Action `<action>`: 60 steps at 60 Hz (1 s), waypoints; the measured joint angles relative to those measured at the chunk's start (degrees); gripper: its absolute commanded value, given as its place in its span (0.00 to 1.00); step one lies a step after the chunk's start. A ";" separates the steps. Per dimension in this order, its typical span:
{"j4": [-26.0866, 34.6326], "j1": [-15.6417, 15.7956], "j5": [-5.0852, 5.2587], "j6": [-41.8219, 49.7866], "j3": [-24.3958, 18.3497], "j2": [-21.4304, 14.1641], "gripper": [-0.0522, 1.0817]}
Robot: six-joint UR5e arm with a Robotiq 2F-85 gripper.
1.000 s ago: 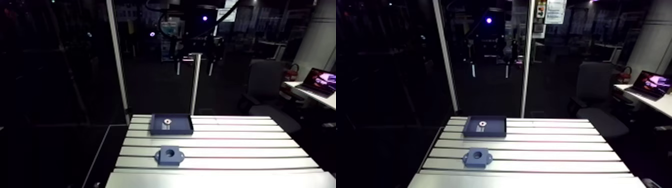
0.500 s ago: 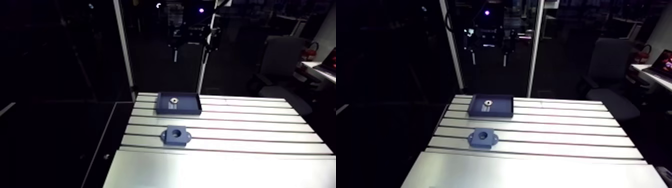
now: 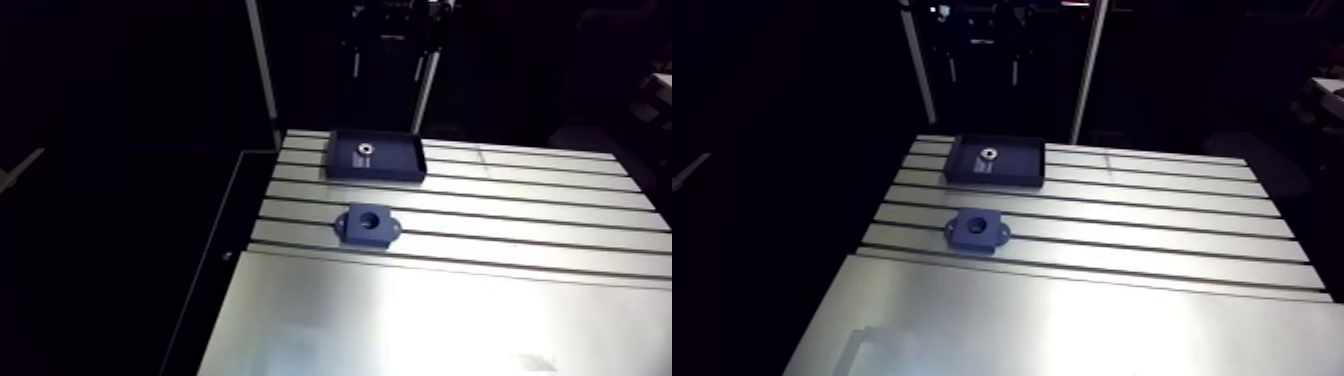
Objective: Pick up the bearing and press it into the housing until flush.
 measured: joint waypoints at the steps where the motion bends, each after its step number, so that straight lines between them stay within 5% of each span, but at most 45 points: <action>1: -0.06 0.04 -0.04 0.00 -0.28 0.33 0.05; 37: -4.05 0.86 -1.64 -0.58 -7.23 11.67 0.06; 60: -7.36 1.03 -1.34 -0.76 -7.67 14.80 0.23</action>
